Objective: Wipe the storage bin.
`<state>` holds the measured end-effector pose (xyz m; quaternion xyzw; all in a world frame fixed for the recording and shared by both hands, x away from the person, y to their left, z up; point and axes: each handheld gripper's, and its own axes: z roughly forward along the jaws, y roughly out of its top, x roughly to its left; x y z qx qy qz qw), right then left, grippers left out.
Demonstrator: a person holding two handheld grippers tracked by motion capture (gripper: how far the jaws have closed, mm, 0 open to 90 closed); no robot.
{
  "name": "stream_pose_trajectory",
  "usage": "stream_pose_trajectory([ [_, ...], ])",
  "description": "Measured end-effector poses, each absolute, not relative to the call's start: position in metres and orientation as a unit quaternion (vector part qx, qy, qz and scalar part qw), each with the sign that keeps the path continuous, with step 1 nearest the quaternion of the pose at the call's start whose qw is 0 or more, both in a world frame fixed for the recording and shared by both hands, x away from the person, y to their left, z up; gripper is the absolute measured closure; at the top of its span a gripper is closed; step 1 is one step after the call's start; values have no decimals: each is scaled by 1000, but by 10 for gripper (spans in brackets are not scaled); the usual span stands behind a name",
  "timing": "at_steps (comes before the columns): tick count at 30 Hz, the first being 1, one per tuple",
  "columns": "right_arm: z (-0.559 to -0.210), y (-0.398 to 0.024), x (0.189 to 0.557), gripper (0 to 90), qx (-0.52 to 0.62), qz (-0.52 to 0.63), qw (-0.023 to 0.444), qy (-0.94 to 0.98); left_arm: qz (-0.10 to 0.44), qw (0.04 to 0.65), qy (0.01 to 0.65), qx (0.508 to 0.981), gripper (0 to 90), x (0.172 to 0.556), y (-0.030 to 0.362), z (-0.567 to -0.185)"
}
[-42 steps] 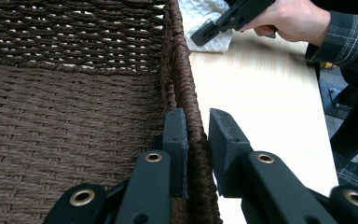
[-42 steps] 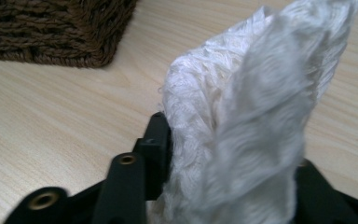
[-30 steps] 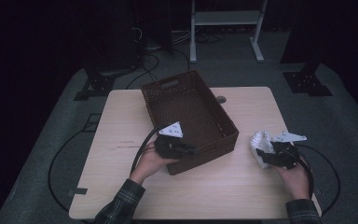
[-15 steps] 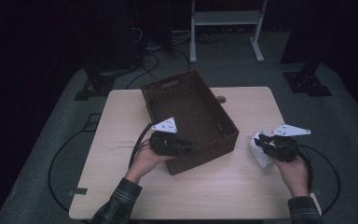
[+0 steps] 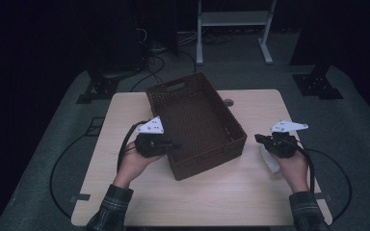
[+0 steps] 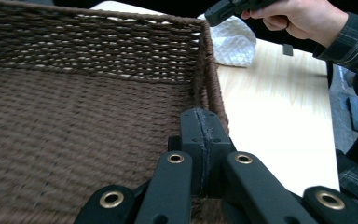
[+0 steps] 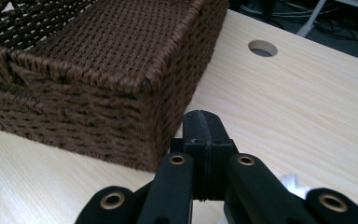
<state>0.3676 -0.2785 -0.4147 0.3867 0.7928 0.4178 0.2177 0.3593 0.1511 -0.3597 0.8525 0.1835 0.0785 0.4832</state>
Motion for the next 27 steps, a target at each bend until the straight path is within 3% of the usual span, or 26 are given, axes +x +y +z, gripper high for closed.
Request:
stream_pose_trajectory([
  [12, -418, -260, 377, 895, 362, 420, 196, 809, 116, 456, 235, 851, 880, 354, 184, -371],
  [27, -417, -253, 366, 895, 341, 423, 182, 819, 122, 431, 278, 850, 861, 358, 203, -390],
])
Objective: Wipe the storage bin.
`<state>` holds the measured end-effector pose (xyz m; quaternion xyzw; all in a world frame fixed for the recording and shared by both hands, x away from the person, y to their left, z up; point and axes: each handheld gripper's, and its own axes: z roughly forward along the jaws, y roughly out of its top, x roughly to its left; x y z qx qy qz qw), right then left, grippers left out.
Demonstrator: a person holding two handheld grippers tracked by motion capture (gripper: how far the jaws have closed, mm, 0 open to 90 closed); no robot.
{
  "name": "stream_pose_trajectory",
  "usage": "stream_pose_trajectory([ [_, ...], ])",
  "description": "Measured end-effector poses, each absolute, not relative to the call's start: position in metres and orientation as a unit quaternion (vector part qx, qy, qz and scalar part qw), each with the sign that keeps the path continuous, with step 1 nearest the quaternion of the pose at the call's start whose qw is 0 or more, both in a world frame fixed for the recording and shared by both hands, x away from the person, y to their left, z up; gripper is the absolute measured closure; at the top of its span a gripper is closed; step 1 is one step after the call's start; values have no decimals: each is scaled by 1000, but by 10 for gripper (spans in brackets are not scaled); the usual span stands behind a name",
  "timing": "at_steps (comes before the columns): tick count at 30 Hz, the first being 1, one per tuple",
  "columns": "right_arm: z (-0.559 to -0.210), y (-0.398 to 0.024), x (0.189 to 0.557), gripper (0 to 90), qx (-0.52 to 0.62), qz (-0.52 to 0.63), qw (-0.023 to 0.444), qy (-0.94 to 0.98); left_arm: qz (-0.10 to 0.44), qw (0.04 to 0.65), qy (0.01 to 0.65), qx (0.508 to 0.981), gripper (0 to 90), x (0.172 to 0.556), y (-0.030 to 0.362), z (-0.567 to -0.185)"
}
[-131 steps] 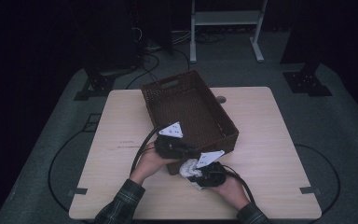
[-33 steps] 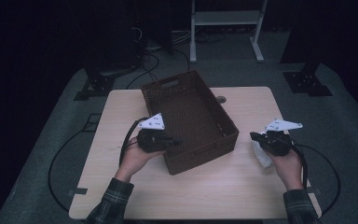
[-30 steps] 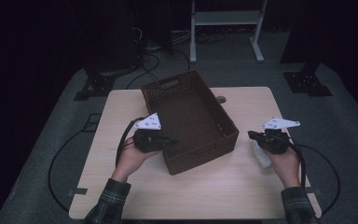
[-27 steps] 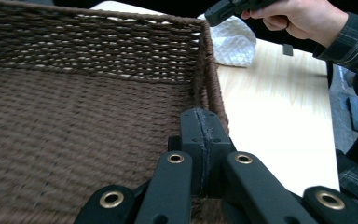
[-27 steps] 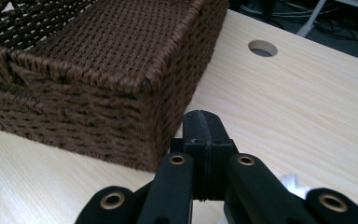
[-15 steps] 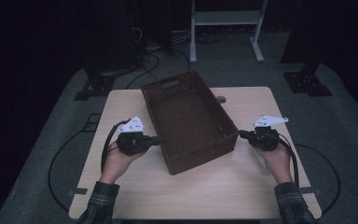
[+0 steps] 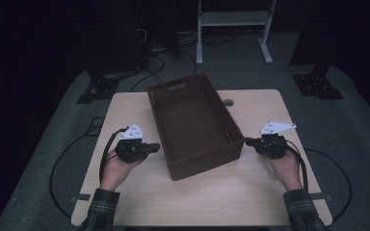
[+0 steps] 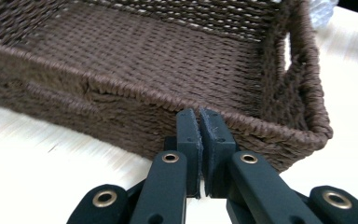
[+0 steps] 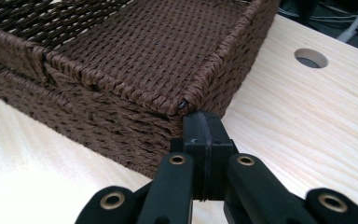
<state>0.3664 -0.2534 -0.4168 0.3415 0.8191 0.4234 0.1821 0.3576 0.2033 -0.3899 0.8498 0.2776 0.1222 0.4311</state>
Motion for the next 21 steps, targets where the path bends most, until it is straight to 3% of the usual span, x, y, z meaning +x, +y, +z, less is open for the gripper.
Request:
stream_pose_trajectory([
  [21, -415, -220, 343, 894, 277, 429, 147, 847, 129, 423, 314, 840, 854, 364, 233, -397],
])
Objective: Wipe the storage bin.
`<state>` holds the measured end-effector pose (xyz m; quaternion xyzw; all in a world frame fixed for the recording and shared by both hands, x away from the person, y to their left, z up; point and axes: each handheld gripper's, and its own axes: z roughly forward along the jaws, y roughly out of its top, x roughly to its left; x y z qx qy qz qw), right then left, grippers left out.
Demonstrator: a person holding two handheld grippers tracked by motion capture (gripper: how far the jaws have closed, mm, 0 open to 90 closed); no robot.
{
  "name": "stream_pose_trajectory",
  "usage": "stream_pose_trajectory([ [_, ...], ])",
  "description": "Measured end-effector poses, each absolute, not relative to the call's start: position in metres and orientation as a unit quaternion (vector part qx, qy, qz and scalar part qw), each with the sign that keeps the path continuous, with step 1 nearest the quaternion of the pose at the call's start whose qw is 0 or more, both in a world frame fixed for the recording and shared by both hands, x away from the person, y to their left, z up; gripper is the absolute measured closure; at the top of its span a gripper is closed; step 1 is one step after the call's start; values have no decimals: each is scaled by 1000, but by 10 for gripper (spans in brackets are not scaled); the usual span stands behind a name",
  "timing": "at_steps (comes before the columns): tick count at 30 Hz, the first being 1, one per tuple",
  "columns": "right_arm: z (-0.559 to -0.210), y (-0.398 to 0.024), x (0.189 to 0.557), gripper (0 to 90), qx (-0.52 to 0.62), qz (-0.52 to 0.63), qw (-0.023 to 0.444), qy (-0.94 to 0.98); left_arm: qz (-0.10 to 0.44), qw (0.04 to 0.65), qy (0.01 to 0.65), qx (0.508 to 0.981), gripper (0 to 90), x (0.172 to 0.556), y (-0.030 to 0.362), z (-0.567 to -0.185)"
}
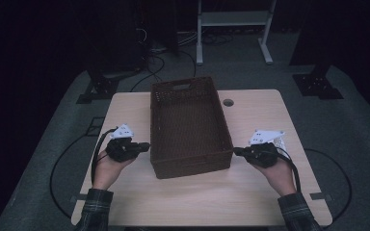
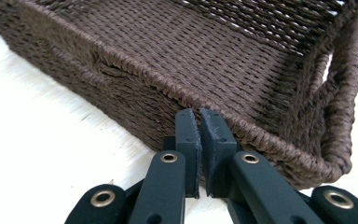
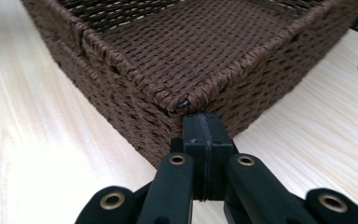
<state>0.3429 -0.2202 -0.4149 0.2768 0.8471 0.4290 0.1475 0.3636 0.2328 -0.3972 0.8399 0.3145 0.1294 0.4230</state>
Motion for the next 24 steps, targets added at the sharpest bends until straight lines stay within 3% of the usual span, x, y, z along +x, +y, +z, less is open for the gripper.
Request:
stream_pose_trajectory([
  [24, -418, -187, 332, 894, 235, 432, 122, 862, 141, 435, 345, 819, 843, 365, 258, -396],
])
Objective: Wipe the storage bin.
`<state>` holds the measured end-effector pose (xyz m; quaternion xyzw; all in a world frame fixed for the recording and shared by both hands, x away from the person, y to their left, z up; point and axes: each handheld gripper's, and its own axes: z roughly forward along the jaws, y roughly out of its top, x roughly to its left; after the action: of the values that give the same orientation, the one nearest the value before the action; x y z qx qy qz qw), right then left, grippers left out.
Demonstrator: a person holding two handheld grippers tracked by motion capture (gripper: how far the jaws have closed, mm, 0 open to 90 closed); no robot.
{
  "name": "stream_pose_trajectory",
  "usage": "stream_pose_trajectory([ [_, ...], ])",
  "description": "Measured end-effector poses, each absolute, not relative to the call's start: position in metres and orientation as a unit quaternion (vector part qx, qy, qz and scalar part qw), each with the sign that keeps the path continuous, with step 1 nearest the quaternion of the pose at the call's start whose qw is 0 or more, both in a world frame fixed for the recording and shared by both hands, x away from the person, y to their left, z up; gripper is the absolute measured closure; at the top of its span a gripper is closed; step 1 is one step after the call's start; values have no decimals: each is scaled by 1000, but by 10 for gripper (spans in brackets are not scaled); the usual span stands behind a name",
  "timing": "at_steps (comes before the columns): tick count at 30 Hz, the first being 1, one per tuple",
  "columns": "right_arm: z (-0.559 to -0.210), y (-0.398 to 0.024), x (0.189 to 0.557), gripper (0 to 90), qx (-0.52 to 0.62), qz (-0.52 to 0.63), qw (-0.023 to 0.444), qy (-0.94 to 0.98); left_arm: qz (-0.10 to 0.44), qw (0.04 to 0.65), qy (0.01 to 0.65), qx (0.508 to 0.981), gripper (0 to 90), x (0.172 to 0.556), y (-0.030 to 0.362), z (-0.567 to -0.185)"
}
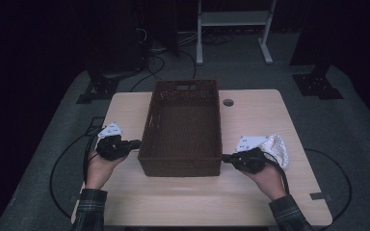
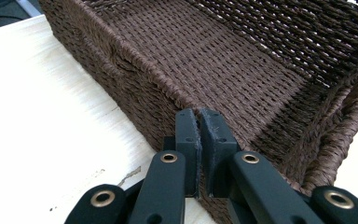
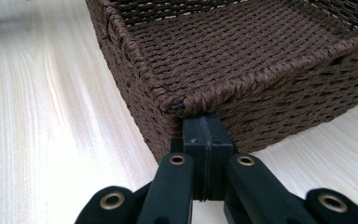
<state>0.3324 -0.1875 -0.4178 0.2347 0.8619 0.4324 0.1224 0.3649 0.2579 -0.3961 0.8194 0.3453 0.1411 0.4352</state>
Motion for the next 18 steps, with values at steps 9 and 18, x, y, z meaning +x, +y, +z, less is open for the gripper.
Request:
stream_pose_trajectory([
  [9, -426, -201, 333, 713, 267, 428, 132, 853, 162, 402, 355, 828, 651, 362, 263, -402],
  [18, -442, -215, 323, 333, 298, 427, 137, 843, 172, 380, 367, 831, 394, 355, 269, -413],
])
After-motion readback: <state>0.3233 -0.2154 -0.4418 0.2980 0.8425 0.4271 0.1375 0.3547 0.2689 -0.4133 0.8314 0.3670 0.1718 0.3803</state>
